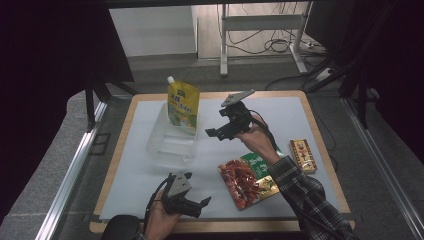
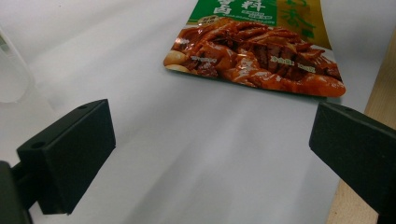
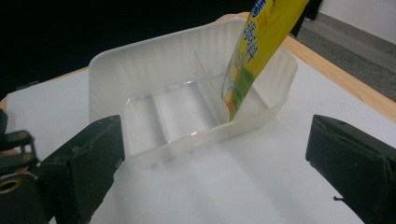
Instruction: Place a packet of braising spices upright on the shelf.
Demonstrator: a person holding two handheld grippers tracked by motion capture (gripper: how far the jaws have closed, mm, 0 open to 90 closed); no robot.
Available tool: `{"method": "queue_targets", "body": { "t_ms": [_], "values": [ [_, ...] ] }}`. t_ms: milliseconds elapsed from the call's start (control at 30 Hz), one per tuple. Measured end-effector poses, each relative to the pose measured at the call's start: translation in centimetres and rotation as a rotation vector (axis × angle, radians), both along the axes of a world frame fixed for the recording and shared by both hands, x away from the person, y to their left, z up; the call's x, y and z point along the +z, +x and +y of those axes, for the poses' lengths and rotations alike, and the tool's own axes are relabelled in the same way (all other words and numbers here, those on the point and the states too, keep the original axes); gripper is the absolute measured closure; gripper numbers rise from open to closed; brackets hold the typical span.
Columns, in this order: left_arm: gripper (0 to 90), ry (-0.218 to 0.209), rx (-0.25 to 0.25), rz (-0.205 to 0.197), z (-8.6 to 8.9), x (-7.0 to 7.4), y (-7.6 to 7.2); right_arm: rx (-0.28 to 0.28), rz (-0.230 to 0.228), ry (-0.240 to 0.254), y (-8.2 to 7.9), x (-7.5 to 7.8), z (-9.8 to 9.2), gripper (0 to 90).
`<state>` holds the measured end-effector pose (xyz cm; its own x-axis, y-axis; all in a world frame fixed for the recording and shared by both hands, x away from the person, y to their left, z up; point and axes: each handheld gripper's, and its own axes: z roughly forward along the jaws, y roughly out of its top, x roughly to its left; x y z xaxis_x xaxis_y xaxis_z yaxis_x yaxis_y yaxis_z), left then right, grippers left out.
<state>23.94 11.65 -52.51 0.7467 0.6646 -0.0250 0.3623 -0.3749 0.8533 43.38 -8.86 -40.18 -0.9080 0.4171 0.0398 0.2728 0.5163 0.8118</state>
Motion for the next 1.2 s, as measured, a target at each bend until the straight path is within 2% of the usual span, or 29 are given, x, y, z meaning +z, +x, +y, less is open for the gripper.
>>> {"method": "queue_targets", "body": {
  "t_ms": [333, 433, 567, 733, 900, 933, 1100, 1200],
  "values": [
    [0.9, -0.042, -0.016, 0.027, 0.0, 0.0, 0.1, -0.027, 0.031, 0.038, -1.9, -1.3, -3.0, 4.4],
    [0.8, -0.040, -0.012, 0.043, -0.1, -0.1, 0.2, -0.037, 0.028, 0.038, -2.3, -1.5, -3.8, 4.4],
    [0.6, -0.017, -0.006, 0.070, -0.3, -0.3, 0.3, -0.048, 0.012, 0.038, -2.8, -1.6, -4.7, 4.4],
    [0.6, -0.013, -0.007, 0.087, -0.4, -0.3, 0.3, -0.051, -0.010, 0.006, -3.5, -2.1, -5.5, 4.4],
    [1.0, 0.005, -0.004, 0.097, -0.6, -0.3, 0.3, -0.059, -0.008, 0.002, -4.0, -2.9, -6.2, 4.4],
    [1.4, 0.007, -0.005, 0.103, -0.8, -0.3, 0.3, -0.060, 0.010, -0.010, -4.0, -3.3, -6.6, 4.4],
    [1.4, 0.008, -0.002, 0.104, -0.9, -0.3, 0.3, -0.077, 0.012, -0.023, -4.1, -3.8, -7.4, 4.4],
    [1.3, 0.014, 0.006, 0.098, -0.7, -0.2, 0.2, -0.086, 0.001, -0.053, -4.4, -4.2, -8.1, 4.4]
  ]
}}
